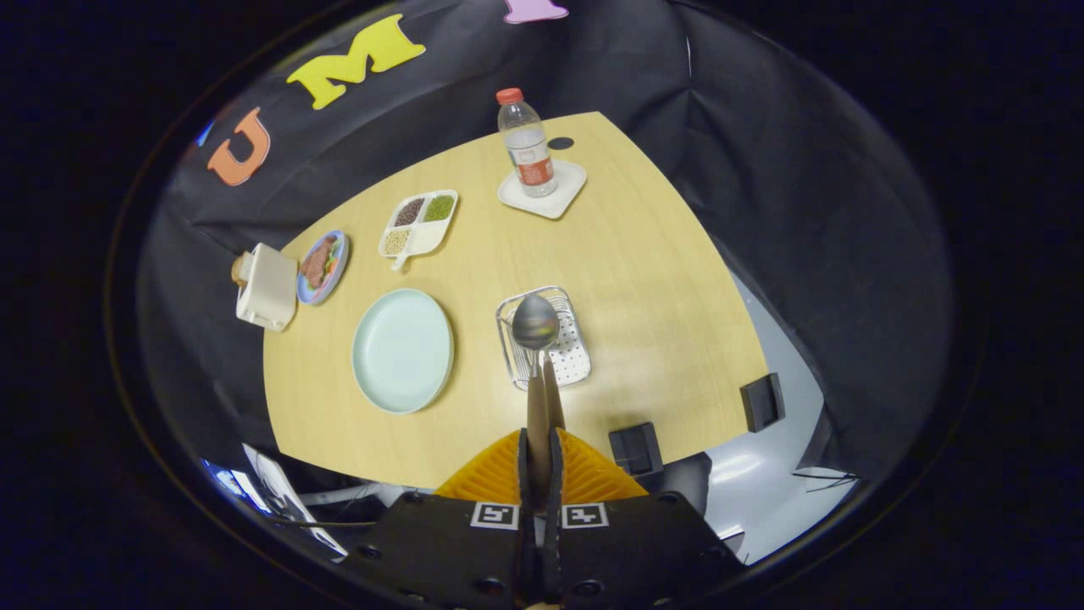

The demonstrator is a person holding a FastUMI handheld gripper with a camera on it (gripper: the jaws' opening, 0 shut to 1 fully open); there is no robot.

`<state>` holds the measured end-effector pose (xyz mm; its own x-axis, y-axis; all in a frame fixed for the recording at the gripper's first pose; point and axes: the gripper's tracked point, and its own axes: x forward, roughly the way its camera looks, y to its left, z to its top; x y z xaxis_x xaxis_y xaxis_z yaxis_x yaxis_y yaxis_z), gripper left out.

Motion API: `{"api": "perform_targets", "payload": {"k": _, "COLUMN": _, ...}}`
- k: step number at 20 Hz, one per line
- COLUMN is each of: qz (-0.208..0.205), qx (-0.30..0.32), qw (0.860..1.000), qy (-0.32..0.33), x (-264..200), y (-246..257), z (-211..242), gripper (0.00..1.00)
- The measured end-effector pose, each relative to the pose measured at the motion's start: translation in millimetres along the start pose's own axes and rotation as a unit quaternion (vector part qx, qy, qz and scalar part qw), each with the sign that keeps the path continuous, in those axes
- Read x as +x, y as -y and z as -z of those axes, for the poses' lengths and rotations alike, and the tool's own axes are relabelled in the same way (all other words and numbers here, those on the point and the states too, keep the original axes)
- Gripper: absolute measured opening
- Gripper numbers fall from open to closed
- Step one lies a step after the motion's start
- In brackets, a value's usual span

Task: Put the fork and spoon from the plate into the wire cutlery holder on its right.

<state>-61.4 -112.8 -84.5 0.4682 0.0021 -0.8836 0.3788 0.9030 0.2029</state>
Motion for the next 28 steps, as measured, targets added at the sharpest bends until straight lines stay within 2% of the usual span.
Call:
{"api": "perform_targets", "payload": {"k": 3, "qz": 0.008, "qx": 0.005, "qw": 1.000, "qy": 0.012, "x": 2, "y": 3, "z": -9, "gripper": 0.07}}
{"api": "perform_targets", "payload": {"k": 5, "qz": -0.004, "qx": 0.012, "qw": 1.000, "qy": 0.014, "x": -2, "y": -3, "z": -12, "gripper": 0.08}}
{"api": "perform_targets", "payload": {"k": 7, "qz": -0.012, "qx": 0.013, "qw": 1.000, "qy": 0.024, "x": -3, "y": -8, "z": -15, "gripper": 0.18}}
{"api": "perform_targets", "payload": {"k": 9, "qz": -0.023, "qx": 0.013, "qw": 0.999, "qy": 0.034, "x": -5, "y": -14, "z": -19, "gripper": 0.51}}
{"api": "perform_targets", "payload": {"k": 11, "qz": -0.023, "qx": 0.013, "qw": 0.999, "qy": 0.046, "x": -6, "y": -18, "z": -22, "gripper": 0.76}}
{"api": "perform_targets", "payload": {"k": 12, "qz": -0.023, "qx": 0.010, "qw": 0.998, "qy": 0.051, "x": -7, "y": -19, "z": -23, "gripper": 0.83}}
{"api": "perform_targets", "payload": {"k": 15, "qz": -0.028, "qx": -0.011, "qw": 0.997, "qy": 0.071, "x": -11, "y": -25, "z": -23, "gripper": 0.88}}
{"api": "perform_targets", "payload": {"k": 16, "qz": -0.032, "qx": -0.016, "qw": 0.996, "qy": 0.082, "x": -14, "y": -29, "z": -24, "gripper": 0.95}}
{"api": "perform_targets", "payload": {"k": 20, "qz": -0.045, "qx": -0.042, "qw": 0.986, "qy": 0.152, "x": -36, "y": -44, "z": -35, "gripper": 0.96}}
{"api": "perform_targets", "payload": {"k": 22, "qz": -0.056, "qx": -0.062, "qw": 0.976, "qy": 0.202, "x": -55, "y": -55, "z": -40, "gripper": 0.96}}
{"api": "perform_targets", "payload": {"k": 24, "qz": -0.065, "qx": -0.082, "qw": 0.959, "qy": 0.263, "x": -74, "y": -65, "z": -44, "gripper": 0.96}}
{"api": "perform_targets", "payload": {"k": 26, "qz": -0.054, "qx": -0.105, "qw": 0.931, "qy": 0.346, "x": -94, "y": -70, "z": -51, "gripper": 0.96}}
{"api": "perform_targets", "payload": {"k": 28, "qz": -0.047, "qx": -0.132, "qw": 0.891, "qy": 0.432, "x": -125, "y": -77, "z": -50, "gripper": 0.96}}
